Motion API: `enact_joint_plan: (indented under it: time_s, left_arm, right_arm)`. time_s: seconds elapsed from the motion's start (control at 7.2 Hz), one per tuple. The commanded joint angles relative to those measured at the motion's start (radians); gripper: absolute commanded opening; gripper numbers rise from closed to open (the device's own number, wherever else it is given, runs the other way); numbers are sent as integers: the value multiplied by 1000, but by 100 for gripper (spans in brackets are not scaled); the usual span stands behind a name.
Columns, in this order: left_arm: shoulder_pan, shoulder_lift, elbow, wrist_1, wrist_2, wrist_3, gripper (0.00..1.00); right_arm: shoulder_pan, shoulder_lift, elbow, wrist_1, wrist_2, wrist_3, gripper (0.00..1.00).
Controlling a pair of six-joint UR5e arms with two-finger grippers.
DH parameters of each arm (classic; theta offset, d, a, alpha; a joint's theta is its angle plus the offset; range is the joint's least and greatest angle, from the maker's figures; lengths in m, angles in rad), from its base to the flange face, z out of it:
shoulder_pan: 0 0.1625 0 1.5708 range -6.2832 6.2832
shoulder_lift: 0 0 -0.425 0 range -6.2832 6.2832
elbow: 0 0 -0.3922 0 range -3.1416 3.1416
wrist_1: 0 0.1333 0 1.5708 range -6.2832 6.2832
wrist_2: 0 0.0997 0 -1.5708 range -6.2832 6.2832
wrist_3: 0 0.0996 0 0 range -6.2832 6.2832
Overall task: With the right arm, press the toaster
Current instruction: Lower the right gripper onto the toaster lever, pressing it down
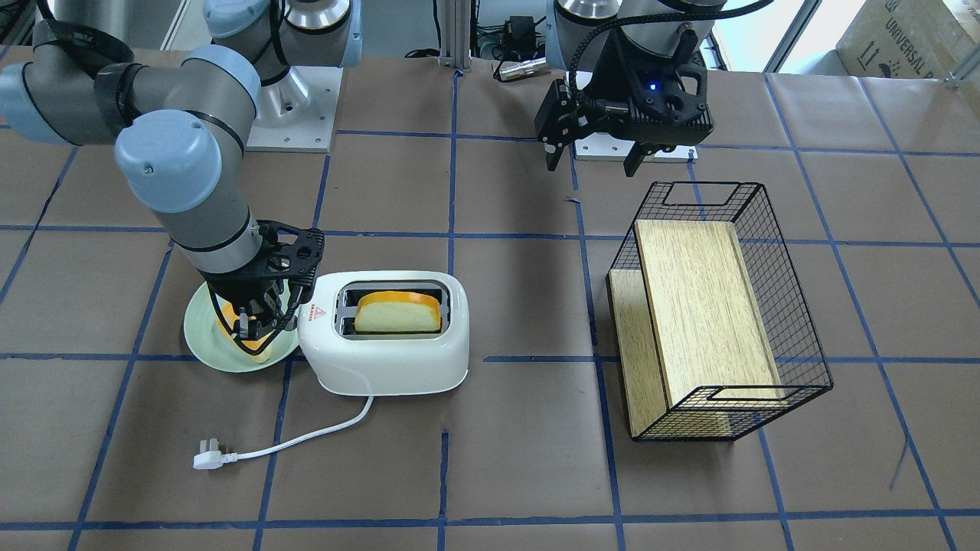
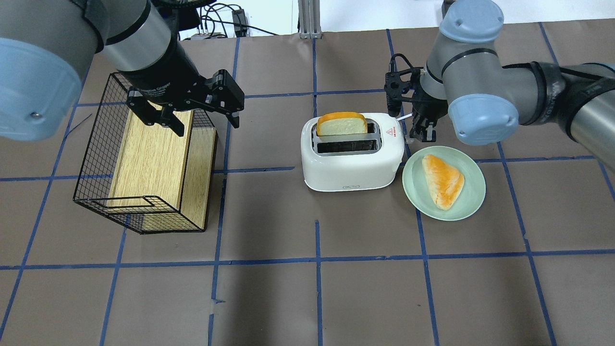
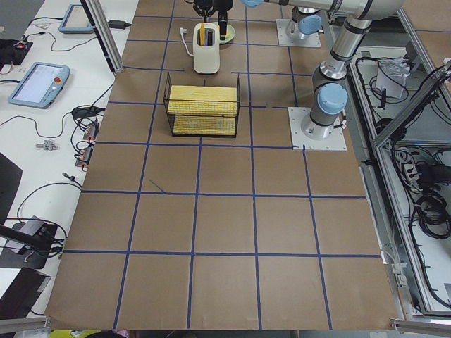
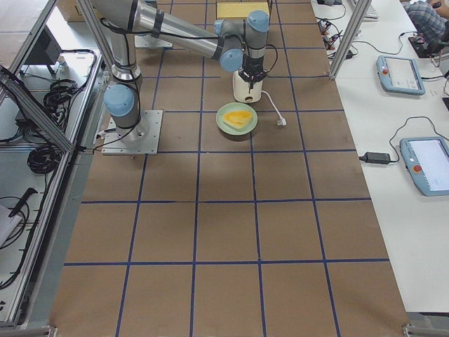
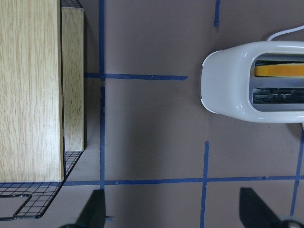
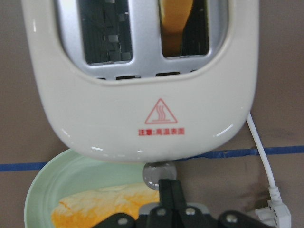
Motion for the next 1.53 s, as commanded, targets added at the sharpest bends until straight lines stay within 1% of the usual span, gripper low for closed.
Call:
enact_joint_plan:
  time_s: [0.0, 0.28, 0.69, 0.83, 0.97, 1.11, 1.39]
  left_arm:
    - [0, 0, 1, 0, 0, 0, 100]
    - [0, 0, 0, 0, 0, 0, 100]
    - [0, 0, 0, 0, 0, 0, 100]
    - [0, 0, 0, 0, 0, 0, 100]
    - [0, 0, 0, 0, 0, 0, 100]
    - [0, 0, 0, 0, 0, 0, 100]
    - [0, 0, 0, 0, 0, 0, 100]
  right_arm:
    - [0, 5, 16, -18, 0, -5, 8]
    - [0, 30, 35, -64, 0, -6, 8]
    - [-2, 44, 47, -90, 0, -9, 8]
    - [-2, 64, 67, -116, 0, -11, 8]
    - [-2, 65, 87, -174, -1, -10, 8]
    - [-2, 64, 104, -182, 0, -6, 8]
    - [-2, 58, 95, -181, -4, -5, 8]
